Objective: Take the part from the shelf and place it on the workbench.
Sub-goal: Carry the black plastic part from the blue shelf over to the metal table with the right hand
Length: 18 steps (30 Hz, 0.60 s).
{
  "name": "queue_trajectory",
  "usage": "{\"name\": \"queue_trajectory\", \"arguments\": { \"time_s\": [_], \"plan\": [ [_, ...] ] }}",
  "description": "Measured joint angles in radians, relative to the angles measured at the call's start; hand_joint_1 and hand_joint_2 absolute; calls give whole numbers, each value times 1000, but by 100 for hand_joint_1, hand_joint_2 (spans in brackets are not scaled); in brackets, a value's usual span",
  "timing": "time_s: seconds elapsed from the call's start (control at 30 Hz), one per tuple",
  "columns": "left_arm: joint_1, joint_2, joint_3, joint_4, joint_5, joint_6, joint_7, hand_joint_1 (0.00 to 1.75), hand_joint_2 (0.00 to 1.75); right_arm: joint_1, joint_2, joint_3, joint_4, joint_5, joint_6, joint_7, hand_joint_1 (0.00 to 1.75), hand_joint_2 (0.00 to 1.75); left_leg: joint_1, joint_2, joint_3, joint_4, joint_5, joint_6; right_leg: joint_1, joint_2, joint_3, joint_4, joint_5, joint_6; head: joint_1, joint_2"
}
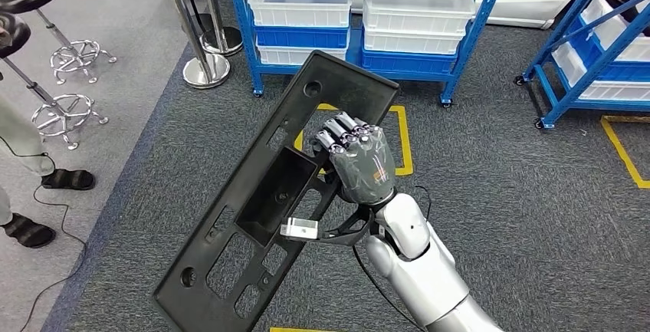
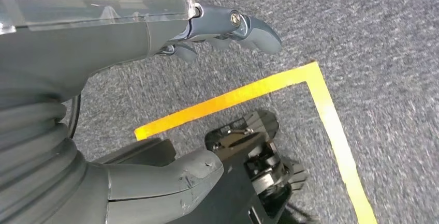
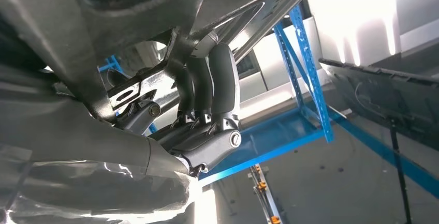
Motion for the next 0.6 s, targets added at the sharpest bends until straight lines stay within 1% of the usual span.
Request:
{"name": "queue_trajectory", "arguments": {
  "time_s": [0.03,0.07,0.1,0.17,0.2,0.23,0.27,0.33,0.37,0.4,0.43,0.47,0.5,0.53,0.57,0.6],
  "plan": [
    [-1,3,1,0,-1,3,0,0,175,-2,0,2,-3,-6,0,-2,175,175,-2,3,-7,10,-2,-3,3,-7,27,-44,6,-7,0,0],
    [-2,6,3,0,-2,5,0,0,175,-3,0,3,-6,-10,0,-4,175,175,-4,7,-12,17,-3,-8,6,-13,40,-67,5,-13,0,0],
    [-3,10,4,0,-3,6,1,0,175,-4,1,5,-9,-13,0,-4,175,175,-5,11,-15,21,-3,-13,9,-10,38,-71,4,-18,0,0],
    [-5,16,5,0,-9,6,2,0,175,-5,1,6,-13,-18,0,-5,175,175,-2,18,-16,24,-5,-23,8,4,36,-76,13,-29,0,0],
    [-7,19,5,0,-13,5,3,0,175,-4,1,7,-16,-19,0,-5,175,175,0,16,-19,33,-15,-29,6,10,35,-80,18,-34,0,0],
    [-8,21,5,0,-18,4,3,0,175,-4,2,8,-18,-20,0,-6,175,175,2,11,-31,61,-37,-36,3,16,34,-84,23,-40,0,0],
    [-9,23,5,0,-20,4,3,0,175,-4,2,8,-21,-22,0,-6,175,175,6,3,-50,108,-68,-42,1,21,33,-86,27,-44,0,0],
    [-9,26,5,0,-22,3,3,0,175,-1,3,10,-24,-24,0,-8,175,175,13,-6,-100,228,-129,-52,0,35,27,-86,32,-46,0,0],
    [-9,27,5,0,-22,3,3,0,175,1,3,11,-25,-25,0,-8,175,175,16,-7,-115,267,-140,-55,0,43,24,-85,35,-45,0,0],
    [-8,27,5,0,-21,3,2,0,175,4,3,12,-25,-25,0,-8,175,175,19,-7,-115,273,-133,-57,0,52,22,-85,37,-43,0,0],
    [-8,28,5,0,-20,3,0,0,175,6,3,12,-25,-25,0,-9,175,175,22,-10,-98,244,-109,-58,-1,61,20,-84,38,-40,0,0],
    [-8,28,6,0,-18,3,-3,0,175,6,4,13,-25,-26,0,-9,175,175,26,-20,-67,185,-75,-58,-2,71,19,-82,40,-38,0,0],
    [-8,28,7,0,-16,4,-4,0,175,5,5,15,-25,-26,0,-9,175,175,29,-42,-35,121,-49,-58,-3,80,17,-81,42,-35,0,0],
    [-8,28,9,0,-14,4,-6,0,175,3,7,16,-25,-27,0,-9,175,175,30,-63,-8,67,-32,-57,-3,90,13,-79,44,-30,0,0],
    [-6,28,11,0,-12,4,-7,0,175,1,8,18,-25,-27,0,-8,175,175,31,-80,8,32,-25,-55,-4,99,8,-78,48,-23,0,0],
    [-5,28,13,0,-11,4,-7,0,175,-1,10,20,-25,-27,0,-8,175,175,29,-88,12,20,-27,-52,-6,109,4,-79,53,-16,0,0]
  ]
}}
